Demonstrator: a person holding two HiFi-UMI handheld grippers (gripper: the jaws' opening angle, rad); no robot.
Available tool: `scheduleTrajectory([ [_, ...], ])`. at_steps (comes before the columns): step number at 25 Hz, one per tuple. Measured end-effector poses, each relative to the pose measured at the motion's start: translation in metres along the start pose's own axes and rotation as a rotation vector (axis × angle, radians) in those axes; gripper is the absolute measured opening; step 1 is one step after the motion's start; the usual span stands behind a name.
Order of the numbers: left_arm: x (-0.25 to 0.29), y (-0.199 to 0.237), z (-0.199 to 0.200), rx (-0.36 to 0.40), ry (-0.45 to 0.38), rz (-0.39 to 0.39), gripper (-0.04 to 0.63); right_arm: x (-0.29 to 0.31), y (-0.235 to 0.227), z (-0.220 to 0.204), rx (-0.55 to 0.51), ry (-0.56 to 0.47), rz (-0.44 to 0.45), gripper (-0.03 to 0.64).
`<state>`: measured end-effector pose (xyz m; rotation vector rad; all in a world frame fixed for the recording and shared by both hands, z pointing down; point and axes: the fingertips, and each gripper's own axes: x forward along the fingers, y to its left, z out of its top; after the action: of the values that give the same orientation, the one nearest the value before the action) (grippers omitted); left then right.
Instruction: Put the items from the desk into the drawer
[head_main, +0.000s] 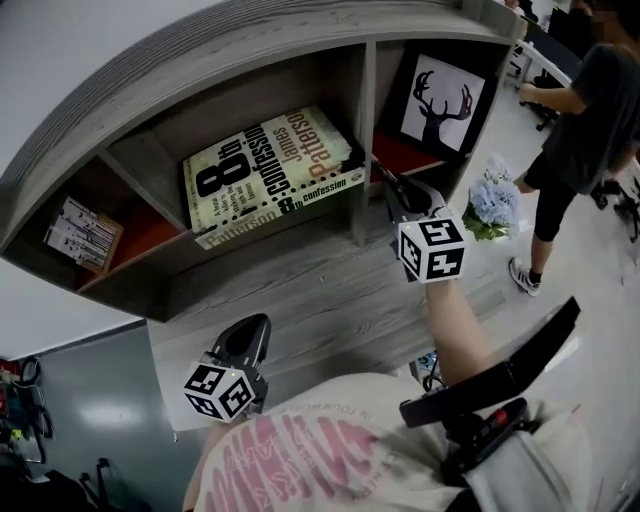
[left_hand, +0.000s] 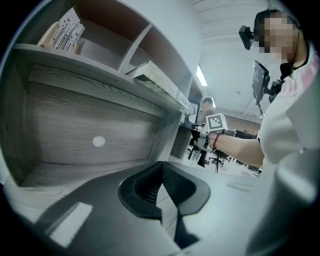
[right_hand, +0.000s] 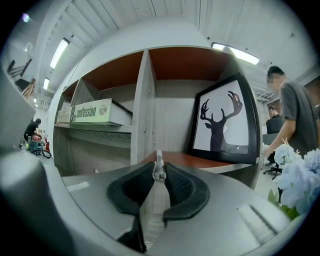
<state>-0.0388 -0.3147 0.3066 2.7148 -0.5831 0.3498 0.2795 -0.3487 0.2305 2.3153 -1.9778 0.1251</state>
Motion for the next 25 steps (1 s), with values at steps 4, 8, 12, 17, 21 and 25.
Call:
scheduleTrajectory([
  [4, -0.01, 0.0, 0.0, 0.007, -0.005, 0.014, 0.02, -0.008, 0.001, 0.004, 0.029, -0.018, 0.005, 0.066],
  [8, -0.022, -0.004, 0.002, 0.012, -0.016, 0.021, 0.02, -0.02, 0.003, 0.01, 0.034, -0.031, 0.0, 0.066],
  [12, -0.031, -0.01, 0.0, 0.016, -0.024, 0.011, 0.02, -0.039, 0.009, 0.016, 0.033, -0.041, 0.002, 0.066],
  [17, -0.034, -0.024, -0.004, 0.024, -0.033, -0.029, 0.02, -0.067, 0.02, 0.015, 0.024, -0.036, 0.01, 0.066],
  [21, -0.036, -0.048, -0.008, 0.037, -0.03, -0.083, 0.02, -0.1, 0.029, 0.006, 0.03, -0.011, 0.007, 0.066],
  [25, -0.039, -0.075, -0.017, 0.059, -0.018, -0.141, 0.02, -0.138, 0.034, -0.009, 0.041, 0.014, -0.001, 0.066],
])
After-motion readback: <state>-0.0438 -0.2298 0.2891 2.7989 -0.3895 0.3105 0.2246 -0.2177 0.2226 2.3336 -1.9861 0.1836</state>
